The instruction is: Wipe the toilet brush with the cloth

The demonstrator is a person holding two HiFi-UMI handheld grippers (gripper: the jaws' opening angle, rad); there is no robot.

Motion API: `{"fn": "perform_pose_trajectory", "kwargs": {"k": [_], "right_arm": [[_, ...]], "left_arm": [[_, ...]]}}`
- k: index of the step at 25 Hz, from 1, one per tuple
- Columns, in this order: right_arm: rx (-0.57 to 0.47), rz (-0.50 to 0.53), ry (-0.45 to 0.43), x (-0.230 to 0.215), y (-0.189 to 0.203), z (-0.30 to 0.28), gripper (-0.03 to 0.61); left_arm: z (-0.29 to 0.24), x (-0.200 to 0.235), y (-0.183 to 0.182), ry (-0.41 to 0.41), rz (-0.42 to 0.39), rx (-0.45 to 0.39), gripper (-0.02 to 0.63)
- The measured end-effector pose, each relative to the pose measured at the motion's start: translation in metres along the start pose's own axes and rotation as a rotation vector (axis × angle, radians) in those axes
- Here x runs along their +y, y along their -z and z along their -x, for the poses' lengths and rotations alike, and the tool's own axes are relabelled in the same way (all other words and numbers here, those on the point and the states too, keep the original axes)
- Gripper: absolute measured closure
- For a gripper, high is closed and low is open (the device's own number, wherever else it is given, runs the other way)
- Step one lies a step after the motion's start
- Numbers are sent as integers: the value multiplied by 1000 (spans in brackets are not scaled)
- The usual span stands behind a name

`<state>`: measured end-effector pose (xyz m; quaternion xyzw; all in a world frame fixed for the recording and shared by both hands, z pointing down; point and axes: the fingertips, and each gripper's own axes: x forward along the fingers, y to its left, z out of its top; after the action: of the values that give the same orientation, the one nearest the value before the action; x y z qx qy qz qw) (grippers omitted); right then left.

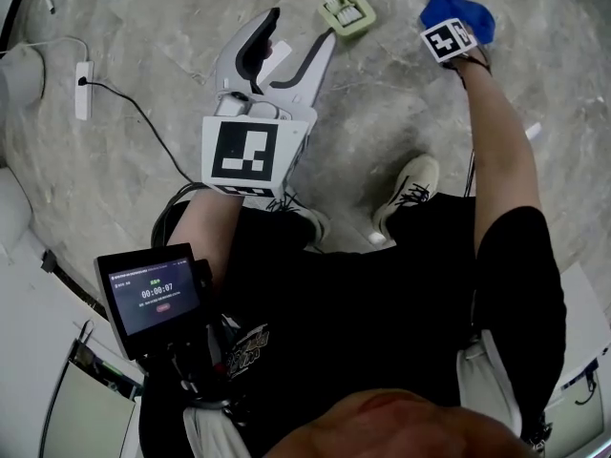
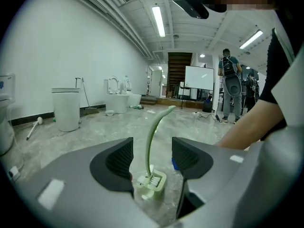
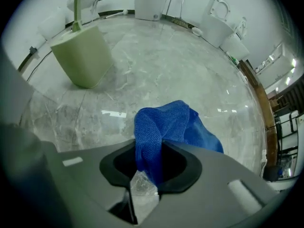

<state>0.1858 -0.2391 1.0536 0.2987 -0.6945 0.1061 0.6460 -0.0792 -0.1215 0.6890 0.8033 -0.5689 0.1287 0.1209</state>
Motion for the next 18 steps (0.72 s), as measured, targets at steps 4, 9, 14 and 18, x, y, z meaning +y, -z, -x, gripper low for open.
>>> {"fn": "perform_pose_trajectory", "kwargs": {"k": [4,9,14,18], "right_arm": [[-156,142,-112,24,-52,36,480],[-341,96,-403,76,-104,73,485],[-339,-64,-537,96,-120,74,485],[-347,-89,-564,96,-129,77,485]], "left_arm": [[-9,8,-3,-1,46,19,354],[-16,15,-9,-6,45,18,354],[-17,17,-6,-8,47,34,354],[-19,21,-3,-14,13,38,354]]}}
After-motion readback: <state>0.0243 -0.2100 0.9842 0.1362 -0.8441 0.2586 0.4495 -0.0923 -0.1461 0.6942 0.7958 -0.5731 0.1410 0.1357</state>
